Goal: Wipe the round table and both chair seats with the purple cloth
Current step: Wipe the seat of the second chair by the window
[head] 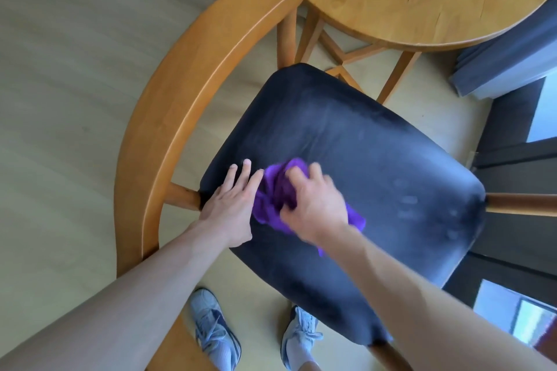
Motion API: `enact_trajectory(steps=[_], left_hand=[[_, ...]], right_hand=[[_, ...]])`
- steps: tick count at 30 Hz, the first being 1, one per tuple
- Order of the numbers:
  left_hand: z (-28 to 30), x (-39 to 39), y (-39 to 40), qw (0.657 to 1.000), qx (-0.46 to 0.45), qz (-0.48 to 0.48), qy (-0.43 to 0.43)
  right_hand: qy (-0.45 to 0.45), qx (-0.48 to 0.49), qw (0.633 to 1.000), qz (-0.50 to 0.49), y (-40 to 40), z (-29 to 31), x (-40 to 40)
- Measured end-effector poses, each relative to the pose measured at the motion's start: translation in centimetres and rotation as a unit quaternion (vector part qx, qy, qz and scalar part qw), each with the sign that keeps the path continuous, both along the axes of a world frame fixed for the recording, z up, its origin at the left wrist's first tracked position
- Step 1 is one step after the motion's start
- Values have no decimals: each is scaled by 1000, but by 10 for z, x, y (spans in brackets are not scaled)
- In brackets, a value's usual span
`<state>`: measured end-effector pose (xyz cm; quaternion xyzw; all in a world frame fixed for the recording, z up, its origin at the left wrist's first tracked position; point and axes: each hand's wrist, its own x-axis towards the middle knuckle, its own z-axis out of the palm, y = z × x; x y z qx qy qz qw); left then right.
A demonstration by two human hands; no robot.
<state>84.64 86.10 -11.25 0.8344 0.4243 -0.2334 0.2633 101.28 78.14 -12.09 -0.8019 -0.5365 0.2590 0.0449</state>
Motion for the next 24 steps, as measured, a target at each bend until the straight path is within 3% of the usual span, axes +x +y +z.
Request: enact_trajectory(steps=[3,5,7,11,14,16,21,24], left_hand=[[-2,-3,-4,1000,10,15,-14],[-3,-3,-6,1000,13,16,-17],[-4,-3,-6,999,27,10,-18],[-5,-1,-8,999,40,9,-4],[-3,1,-6,999,43,6,6],[-1,1,-4,999,45,3,11],[0,1,-1,999,44,6,7],[0,0,-5,999,45,20,-1]], right_hand=[[32,-48,988,142,-42,3,-7],[59,-56,984,158,-49,8,9],[51,-23,990,126,-40,12,30],[55,104,992,-48,19,16,74],[78,94,985,-120,68,7,79],[55,48,991,-115,84,-1,64],[33,-8,996,83,44,0,14],[61,-41,966,247,1,7,8]])
